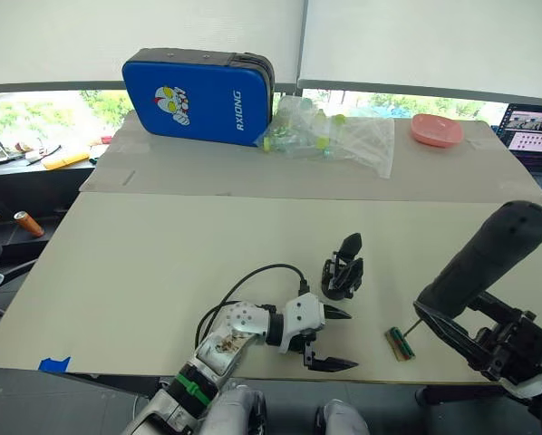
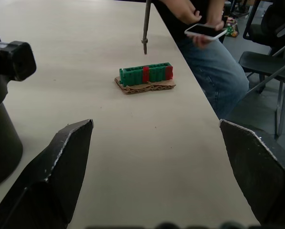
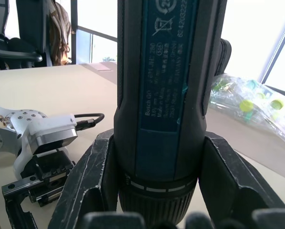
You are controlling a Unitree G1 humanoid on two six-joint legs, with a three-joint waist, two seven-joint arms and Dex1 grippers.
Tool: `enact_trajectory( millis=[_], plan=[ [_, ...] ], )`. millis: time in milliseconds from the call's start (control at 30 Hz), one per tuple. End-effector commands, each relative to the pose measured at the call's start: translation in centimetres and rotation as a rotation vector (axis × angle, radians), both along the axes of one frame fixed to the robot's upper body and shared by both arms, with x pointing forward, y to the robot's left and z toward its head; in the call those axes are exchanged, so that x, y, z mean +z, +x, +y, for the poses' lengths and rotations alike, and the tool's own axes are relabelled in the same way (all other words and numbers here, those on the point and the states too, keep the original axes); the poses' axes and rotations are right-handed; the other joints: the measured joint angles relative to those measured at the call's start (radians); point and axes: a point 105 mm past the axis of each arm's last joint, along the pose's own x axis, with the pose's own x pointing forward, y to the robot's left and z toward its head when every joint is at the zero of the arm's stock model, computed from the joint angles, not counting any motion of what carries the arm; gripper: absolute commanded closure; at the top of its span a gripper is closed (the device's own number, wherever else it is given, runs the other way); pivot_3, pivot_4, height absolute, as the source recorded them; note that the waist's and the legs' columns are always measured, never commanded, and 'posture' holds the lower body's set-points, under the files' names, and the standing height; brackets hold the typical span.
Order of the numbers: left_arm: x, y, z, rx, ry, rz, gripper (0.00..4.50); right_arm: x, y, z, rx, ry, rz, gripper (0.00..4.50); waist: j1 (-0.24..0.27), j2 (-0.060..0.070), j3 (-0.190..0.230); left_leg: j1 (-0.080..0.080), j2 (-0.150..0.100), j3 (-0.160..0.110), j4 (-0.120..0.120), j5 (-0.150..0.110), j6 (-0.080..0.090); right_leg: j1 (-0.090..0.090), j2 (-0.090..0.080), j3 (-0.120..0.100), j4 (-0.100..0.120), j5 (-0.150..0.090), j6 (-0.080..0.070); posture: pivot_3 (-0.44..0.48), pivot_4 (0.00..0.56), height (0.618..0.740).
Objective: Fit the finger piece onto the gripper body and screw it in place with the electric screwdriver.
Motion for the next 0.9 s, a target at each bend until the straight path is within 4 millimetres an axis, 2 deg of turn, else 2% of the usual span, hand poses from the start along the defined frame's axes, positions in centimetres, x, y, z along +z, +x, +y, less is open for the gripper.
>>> enact_trajectory(
  millis=[33, 300, 633, 733, 900],
  plan=[
    [1.3, 0.1, 0.6, -0.007, -0.063, -0.017, 0.03, 2.0, -0.4, 0.4, 0.021, -0.001, -0.079, 2.56, 0.0, 0.0, 0.0, 0.0, 0.0, 0.0, 0.0, 0.0, 0.0, 0.0, 0.0, 0.0, 0.0, 0.0, 0.0, 0.0, 0.15, 0.74],
    [2.5, 0.3, 2.0, -0.017, -0.115, -0.014, 0.03, 3.1, -0.3, 0.6, 0.036, -0.003, -0.105, 2.56, 0.001, 0.0, 0.0, 0.0, 0.0, 0.0, 0.0, 0.0, 0.0, 0.0, 0.0, 0.0, 0.0, 0.0, 0.0, 0.0, 0.15, 0.74],
    [4.6, 1.8, 6.3, -0.024, -0.151, -0.018, 0.03, 6.0, 0.1, 0.9, 0.063, 0.016, -0.165, 2.56, -0.001, 0.0, 0.0, 0.0, 0.0, 0.0, 0.0, 0.003, -0.004, 0.0, 0.002, 0.0, 0.0, 0.0, 0.0, 0.0, 0.15, 0.74],
    [5.0, 2.8, 7.6, 0.003, -0.137, -0.044, 0.03, 6.9, 0.3, 1.2, 0.076, 0.018, -0.184, 2.56, -0.001, 0.0, 0.0, 0.0, 0.0, 0.0, 0.0, 0.003, -0.005, 0.0, 0.002, 0.0, 0.0, 0.0, 0.0, 0.0, 0.15, 0.74],
    [5.0, 5.2, 8.4, 0.115, -0.097, -0.089, 0.03, 7.8, 0.5, 1.7, 0.103, 0.017, -0.199, 2.56, 0.003, 0.0, 0.0, 0.0, -0.001, 0.0, 0.0, 0.003, -0.005, 0.0, 0.002, 0.0, 0.0, 0.0, 0.0, 0.0, 0.15, 0.74]
  ],
)
